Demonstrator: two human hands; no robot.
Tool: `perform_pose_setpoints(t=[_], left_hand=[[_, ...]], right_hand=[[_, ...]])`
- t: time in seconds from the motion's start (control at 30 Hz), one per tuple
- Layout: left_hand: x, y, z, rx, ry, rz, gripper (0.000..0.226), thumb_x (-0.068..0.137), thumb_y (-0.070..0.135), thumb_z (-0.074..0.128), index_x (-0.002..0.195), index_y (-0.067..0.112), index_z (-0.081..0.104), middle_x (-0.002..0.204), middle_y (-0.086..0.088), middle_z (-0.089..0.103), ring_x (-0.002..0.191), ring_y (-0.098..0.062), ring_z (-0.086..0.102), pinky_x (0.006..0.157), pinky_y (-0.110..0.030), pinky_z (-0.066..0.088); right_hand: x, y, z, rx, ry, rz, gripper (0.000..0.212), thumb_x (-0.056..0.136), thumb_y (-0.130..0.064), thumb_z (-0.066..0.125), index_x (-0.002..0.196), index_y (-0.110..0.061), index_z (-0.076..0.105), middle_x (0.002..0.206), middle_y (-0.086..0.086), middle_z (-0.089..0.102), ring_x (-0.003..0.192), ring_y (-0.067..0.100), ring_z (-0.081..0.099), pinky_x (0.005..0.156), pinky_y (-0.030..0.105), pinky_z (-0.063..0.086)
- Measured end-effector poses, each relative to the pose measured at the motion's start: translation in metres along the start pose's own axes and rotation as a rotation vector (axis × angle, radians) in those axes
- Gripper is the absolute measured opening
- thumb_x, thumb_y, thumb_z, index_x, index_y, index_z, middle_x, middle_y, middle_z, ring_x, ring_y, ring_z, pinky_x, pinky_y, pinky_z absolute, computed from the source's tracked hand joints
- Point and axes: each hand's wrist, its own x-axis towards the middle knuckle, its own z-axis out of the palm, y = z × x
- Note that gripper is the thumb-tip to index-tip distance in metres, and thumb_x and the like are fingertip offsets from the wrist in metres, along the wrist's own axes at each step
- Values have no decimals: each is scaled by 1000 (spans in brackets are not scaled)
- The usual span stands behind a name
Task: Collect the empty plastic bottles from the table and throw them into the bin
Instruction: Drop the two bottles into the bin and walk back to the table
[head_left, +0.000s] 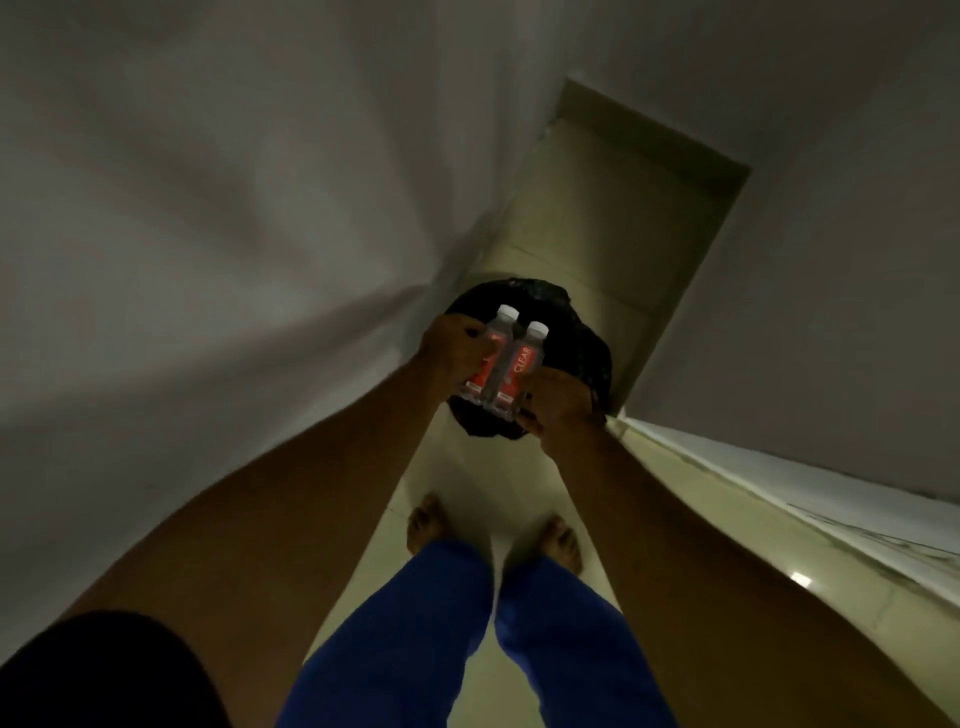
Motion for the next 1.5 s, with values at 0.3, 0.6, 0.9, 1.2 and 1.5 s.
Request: perform_pose_setpoints(t=[0.3, 0.6, 0.9, 1.2, 1.5], left_hand=[[16, -17, 33, -8, 78, 36, 24, 94, 11, 63, 108, -8, 70, 111, -16, 67, 101, -27, 62, 88, -32, 50], [-179, 58, -28, -10, -24, 91, 12, 92, 5, 58, 94, 10, 69, 113, -19, 69, 99, -31, 64, 97, -46, 53], [-403, 136, -44, 163, -252, 356, 20, 91, 24, 63, 109, 20, 70, 101, -4, 73, 92, -23, 69, 85, -43, 60], [-644, 119, 24, 312, -750, 655, 14, 89, 15, 64, 102, 13, 70, 98, -7, 73, 85, -16, 66, 76, -28, 54], [-864, -47, 99, 611, -1200, 872, 12, 90, 16, 66, 88, 26, 61, 89, -5, 67, 82, -19, 63, 70, -28, 47]], right_hand=[[27, 20, 1, 90, 22, -69, 20, 97, -12, 60, 115, -12, 68, 90, 0, 65, 75, 14, 61, 69, 32, 53], [-190, -21, -16, 320, 102, -63, 22, 99, -20, 55, 117, -14, 67, 97, 5, 66, 82, 19, 63, 65, 31, 53], [-451, 2, -88, 583, 294, -302, 13, 99, -18, 58, 108, -12, 66, 90, 5, 67, 84, 20, 63, 75, 35, 55], [-664, 161, -176, 827, 749, -481, 11, 95, -27, 65, 101, -18, 70, 95, 5, 75, 80, 15, 69, 72, 32, 55], [-842, 414, -183, 1230, 1199, -466, 14, 99, -22, 60, 108, -18, 70, 94, 3, 74, 79, 13, 66, 71, 32, 55]])
